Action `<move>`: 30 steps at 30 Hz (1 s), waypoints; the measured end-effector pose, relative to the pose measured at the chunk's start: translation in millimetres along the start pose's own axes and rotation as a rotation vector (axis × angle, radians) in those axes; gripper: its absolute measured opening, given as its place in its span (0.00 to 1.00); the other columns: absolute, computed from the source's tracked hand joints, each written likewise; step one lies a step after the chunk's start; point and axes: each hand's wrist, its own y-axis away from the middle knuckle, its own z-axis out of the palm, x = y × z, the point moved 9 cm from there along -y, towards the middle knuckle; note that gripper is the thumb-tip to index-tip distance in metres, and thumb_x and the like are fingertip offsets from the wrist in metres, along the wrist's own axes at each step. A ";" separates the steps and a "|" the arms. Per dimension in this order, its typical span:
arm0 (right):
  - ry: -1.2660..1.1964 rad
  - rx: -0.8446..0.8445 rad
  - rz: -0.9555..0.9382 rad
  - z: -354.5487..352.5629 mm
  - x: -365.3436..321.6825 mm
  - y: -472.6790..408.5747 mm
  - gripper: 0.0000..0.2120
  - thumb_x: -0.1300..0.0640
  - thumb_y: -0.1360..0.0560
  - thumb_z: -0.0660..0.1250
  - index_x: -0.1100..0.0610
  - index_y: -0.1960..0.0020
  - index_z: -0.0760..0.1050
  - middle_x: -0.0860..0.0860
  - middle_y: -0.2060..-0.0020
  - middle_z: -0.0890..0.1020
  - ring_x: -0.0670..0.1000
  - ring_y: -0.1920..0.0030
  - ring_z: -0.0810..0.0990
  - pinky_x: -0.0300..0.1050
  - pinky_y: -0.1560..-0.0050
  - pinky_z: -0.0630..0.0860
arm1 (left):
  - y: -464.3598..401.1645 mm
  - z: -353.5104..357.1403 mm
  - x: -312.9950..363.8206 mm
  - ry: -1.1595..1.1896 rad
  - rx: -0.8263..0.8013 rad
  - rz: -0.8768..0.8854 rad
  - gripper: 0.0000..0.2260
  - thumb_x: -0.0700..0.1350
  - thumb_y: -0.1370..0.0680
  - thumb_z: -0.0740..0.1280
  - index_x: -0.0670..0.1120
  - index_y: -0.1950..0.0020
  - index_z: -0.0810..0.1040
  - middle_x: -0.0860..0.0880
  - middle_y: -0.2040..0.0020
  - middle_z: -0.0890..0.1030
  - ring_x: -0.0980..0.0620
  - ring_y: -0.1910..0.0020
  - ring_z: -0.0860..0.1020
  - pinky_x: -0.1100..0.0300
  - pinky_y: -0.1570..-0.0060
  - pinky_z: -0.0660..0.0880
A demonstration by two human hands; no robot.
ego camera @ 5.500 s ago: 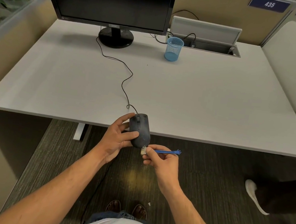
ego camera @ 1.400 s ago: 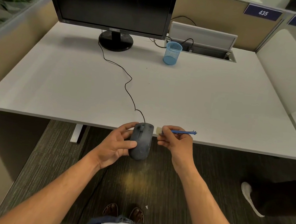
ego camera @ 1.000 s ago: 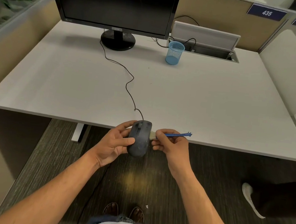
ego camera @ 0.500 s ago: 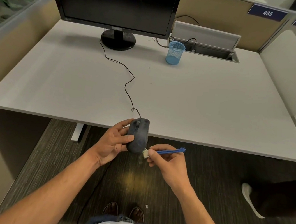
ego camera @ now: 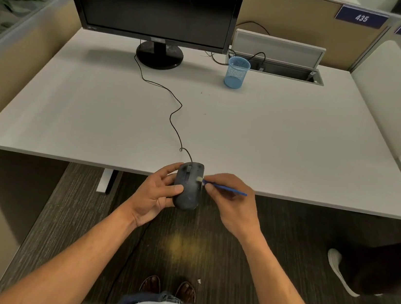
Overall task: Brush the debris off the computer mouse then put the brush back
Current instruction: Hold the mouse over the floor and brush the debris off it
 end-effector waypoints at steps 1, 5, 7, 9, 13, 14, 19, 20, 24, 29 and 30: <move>0.045 -0.018 -0.048 3.7 -2.7 4.4 0.11 0.66 0.24 0.73 0.53 0.47 0.84 0.48 0.50 0.85 0.45 0.46 0.83 0.41 0.43 0.80 | -0.4 -2.2 0.3 0.004 0.012 0.011 0.30 0.38 0.28 0.73 0.46 0.27 0.71 0.41 0.32 0.78 0.40 0.36 0.78 0.47 0.50 0.81; 0.092 -0.038 -0.141 10.0 -2.5 24.0 0.14 0.69 0.26 0.73 0.53 0.45 0.84 0.49 0.49 0.86 0.47 0.46 0.84 0.45 0.42 0.81 | -1.0 -10.4 -0.1 0.009 0.044 0.026 0.30 0.38 0.28 0.74 0.46 0.27 0.71 0.40 0.33 0.78 0.39 0.36 0.78 0.49 0.52 0.82; 0.095 -0.047 -0.155 12.6 1.2 32.7 0.13 0.68 0.26 0.73 0.55 0.45 0.84 0.49 0.48 0.85 0.47 0.46 0.84 0.45 0.42 0.81 | -1.6 -13.3 -1.7 0.014 0.060 0.027 0.30 0.37 0.28 0.73 0.47 0.27 0.71 0.41 0.33 0.78 0.39 0.36 0.78 0.49 0.52 0.82; 0.108 -0.049 -0.165 15.2 6.3 40.1 0.11 0.68 0.26 0.74 0.58 0.45 0.85 0.49 0.48 0.85 0.46 0.46 0.84 0.43 0.42 0.81 | -2.8 -14.3 -3.4 0.017 0.073 0.024 0.29 0.37 0.28 0.72 0.47 0.28 0.71 0.41 0.33 0.78 0.39 0.36 0.79 0.49 0.52 0.82; 0.135 -0.045 -0.174 18.8 14.3 48.9 0.11 0.68 0.26 0.74 0.60 0.45 0.85 0.50 0.47 0.85 0.46 0.45 0.84 0.42 0.43 0.81 | -5.2 -11.2 -4.4 0.032 0.089 0.017 0.29 0.37 0.29 0.72 0.46 0.28 0.71 0.41 0.34 0.79 0.40 0.37 0.79 0.49 0.52 0.82; 0.138 -0.051 -0.176 19.7 15.8 50.1 0.11 0.68 0.26 0.74 0.60 0.45 0.85 0.51 0.47 0.85 0.46 0.45 0.84 0.43 0.43 0.81 | -5.5 -10.3 -4.2 0.037 0.092 0.019 0.29 0.37 0.29 0.72 0.46 0.28 0.72 0.42 0.34 0.79 0.40 0.36 0.79 0.49 0.52 0.82; 0.118 -0.065 -0.150 19.5 24.0 52.1 0.12 0.68 0.26 0.74 0.59 0.45 0.85 0.49 0.46 0.85 0.46 0.45 0.84 0.43 0.43 0.81 | -5.3 -5.5 -2.0 0.056 0.082 0.040 0.29 0.37 0.28 0.73 0.46 0.28 0.71 0.42 0.34 0.79 0.41 0.36 0.79 0.49 0.53 0.82; 0.102 -0.064 -0.145 17.7 24.6 52.0 0.12 0.68 0.26 0.74 0.59 0.45 0.85 0.49 0.46 0.85 0.46 0.45 0.84 0.42 0.43 0.81 | -5.2 -4.8 -2.3 0.057 0.075 0.039 0.29 0.37 0.28 0.73 0.46 0.28 0.71 0.42 0.34 0.79 0.42 0.36 0.79 0.50 0.53 0.82; -0.017 -0.014 -0.091 3.6 27.8 46.2 0.12 0.69 0.26 0.74 0.57 0.46 0.85 0.50 0.49 0.87 0.50 0.46 0.85 0.48 0.42 0.81 | -4.3 -6.3 -4.2 0.064 0.061 0.035 0.28 0.37 0.28 0.71 0.46 0.28 0.71 0.42 0.34 0.79 0.42 0.37 0.79 0.50 0.53 0.82; -0.310 0.150 0.145 -17.1 35.0 28.1 0.10 0.61 0.26 0.74 0.47 0.50 0.87 0.53 0.53 0.88 0.53 0.50 0.87 0.44 0.48 0.83 | -2.8 -4.5 -5.4 0.059 0.025 0.018 0.29 0.38 0.27 0.71 0.47 0.27 0.70 0.42 0.32 0.78 0.41 0.35 0.78 0.50 0.51 0.81; -0.339 0.179 0.162 -20.2 34.4 22.9 0.10 0.61 0.25 0.74 0.47 0.51 0.87 0.53 0.53 0.88 0.53 0.51 0.87 0.42 0.50 0.83 | -2.1 -3.0 -5.4 0.059 0.019 0.012 0.30 0.39 0.28 0.73 0.47 0.27 0.70 0.42 0.32 0.78 0.41 0.35 0.78 0.50 0.51 0.81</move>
